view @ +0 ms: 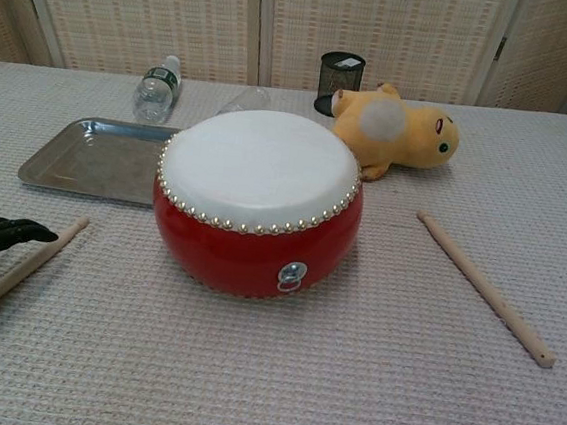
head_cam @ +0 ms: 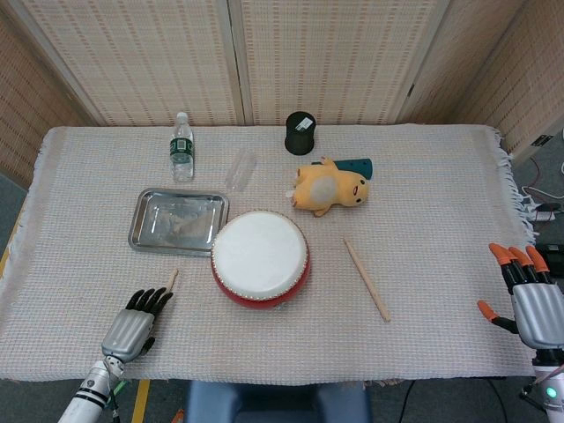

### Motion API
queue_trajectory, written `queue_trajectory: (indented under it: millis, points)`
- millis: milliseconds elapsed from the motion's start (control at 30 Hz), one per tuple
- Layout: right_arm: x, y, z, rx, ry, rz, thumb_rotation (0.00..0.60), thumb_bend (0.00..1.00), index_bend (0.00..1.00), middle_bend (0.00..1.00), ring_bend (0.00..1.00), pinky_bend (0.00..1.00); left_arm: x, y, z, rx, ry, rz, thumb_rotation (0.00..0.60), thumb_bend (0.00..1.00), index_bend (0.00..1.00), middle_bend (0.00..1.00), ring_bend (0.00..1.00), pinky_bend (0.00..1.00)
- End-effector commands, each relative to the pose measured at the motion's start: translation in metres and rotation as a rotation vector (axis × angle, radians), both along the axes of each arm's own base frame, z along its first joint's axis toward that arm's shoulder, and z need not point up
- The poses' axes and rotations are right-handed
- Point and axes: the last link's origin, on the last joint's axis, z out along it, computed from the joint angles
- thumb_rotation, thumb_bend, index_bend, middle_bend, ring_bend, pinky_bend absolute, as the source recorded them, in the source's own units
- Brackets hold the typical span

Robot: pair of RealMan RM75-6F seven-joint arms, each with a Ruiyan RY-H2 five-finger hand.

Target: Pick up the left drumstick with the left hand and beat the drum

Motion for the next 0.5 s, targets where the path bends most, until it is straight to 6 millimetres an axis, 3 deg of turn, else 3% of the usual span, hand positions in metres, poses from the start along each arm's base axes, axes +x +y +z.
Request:
queue_trajectory:
  millis: [33, 500]
  points:
    - [0.001, 0.0, 0.0, 0.002, 0.0, 0.002, 0.6, 0.21, 0.0, 0.12, 0.0, 0.0, -0.003, -0.002, -0.001, 0.007, 0.021, 0.0, 0.6, 0.28, 0.0, 0.0, 0.0, 0.0]
    - [0.002, 0.002, 0.0, 0.002, -0.004, 0.007, 0.6, 0.21, 0.0, 0.12, 0.0, 0.0, -0.038, 0.003, 0.018, 0.128, 0.166, 0.098, 0.6, 0.27, 0.0, 0.0, 0.0, 0.0]
